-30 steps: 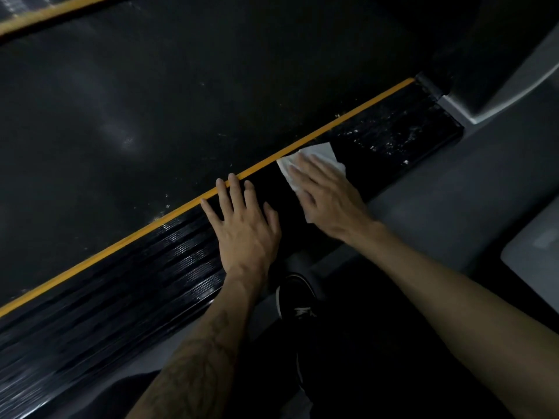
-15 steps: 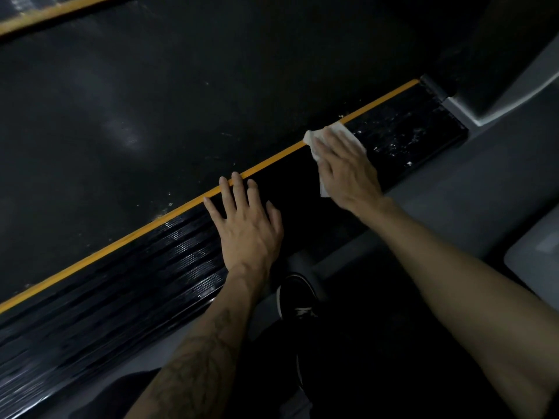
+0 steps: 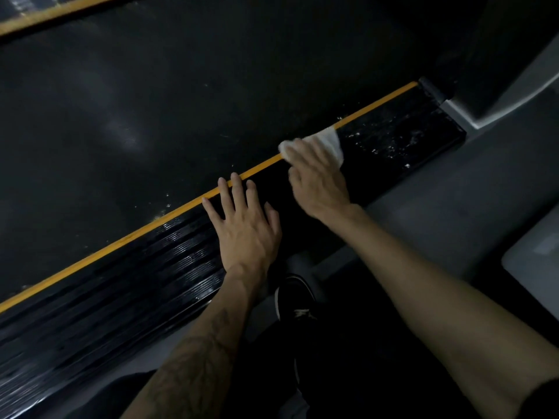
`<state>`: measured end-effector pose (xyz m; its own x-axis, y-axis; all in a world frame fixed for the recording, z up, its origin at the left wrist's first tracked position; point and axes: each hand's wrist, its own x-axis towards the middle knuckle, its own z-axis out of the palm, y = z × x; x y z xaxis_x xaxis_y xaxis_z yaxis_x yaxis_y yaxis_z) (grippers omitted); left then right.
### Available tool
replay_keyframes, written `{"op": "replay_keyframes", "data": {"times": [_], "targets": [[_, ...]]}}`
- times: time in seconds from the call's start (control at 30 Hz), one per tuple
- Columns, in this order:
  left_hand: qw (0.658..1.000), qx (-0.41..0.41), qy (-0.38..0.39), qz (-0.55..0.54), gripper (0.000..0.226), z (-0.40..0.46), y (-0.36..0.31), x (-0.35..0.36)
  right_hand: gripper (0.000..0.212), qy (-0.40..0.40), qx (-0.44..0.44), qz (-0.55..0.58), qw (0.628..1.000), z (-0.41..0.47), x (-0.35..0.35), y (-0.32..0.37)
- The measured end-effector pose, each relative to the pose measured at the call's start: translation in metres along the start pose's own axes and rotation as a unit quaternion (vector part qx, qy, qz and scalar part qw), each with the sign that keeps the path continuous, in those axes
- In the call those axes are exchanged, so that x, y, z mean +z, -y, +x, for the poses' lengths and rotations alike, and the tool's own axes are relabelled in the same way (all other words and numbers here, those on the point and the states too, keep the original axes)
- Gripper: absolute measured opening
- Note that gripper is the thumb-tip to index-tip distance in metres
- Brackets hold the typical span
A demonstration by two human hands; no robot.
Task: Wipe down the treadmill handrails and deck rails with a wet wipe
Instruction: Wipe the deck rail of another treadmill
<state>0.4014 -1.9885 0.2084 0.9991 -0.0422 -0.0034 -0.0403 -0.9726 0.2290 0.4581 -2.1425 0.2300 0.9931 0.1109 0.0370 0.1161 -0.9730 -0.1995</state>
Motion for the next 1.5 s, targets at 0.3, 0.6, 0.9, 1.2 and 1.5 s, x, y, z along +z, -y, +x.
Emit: {"op": "replay_keyframes", "data": {"times": [0.3, 0.6, 0.9, 1.2, 1.5], "targets": [[1.000, 0.001, 0.002, -0.002, 0.065, 0.001, 0.000, 0.000, 0.054, -0.003, 0.082, -0.040, 0.996, 0.011, -0.007, -0.027], [1.000, 0.007, 0.019, 0.003, 0.063, 0.001, -0.001, -0.004, 0.051, 0.022, 0.000, -0.031, 0.999, 0.006, -0.014, -0.048], [0.996, 0.082, 0.034, 0.006, 0.059, 0.003, -0.002, -0.002, 0.054, 0.029, -0.049, -0.056, 0.997, -0.013, -0.008, -0.033], [0.996, 0.071, 0.052, 0.009, 0.062, 0.007, -0.007, -0.006, 0.057, -0.016, -0.040, -0.051, 0.998, -0.029, 0.001, -0.011], [0.996, 0.043, 0.072, 0.014, 0.065, 0.010, -0.029, -0.006, 0.063, -0.014, 0.085, -0.003, 0.996, -0.018, 0.005, -0.019]]}}
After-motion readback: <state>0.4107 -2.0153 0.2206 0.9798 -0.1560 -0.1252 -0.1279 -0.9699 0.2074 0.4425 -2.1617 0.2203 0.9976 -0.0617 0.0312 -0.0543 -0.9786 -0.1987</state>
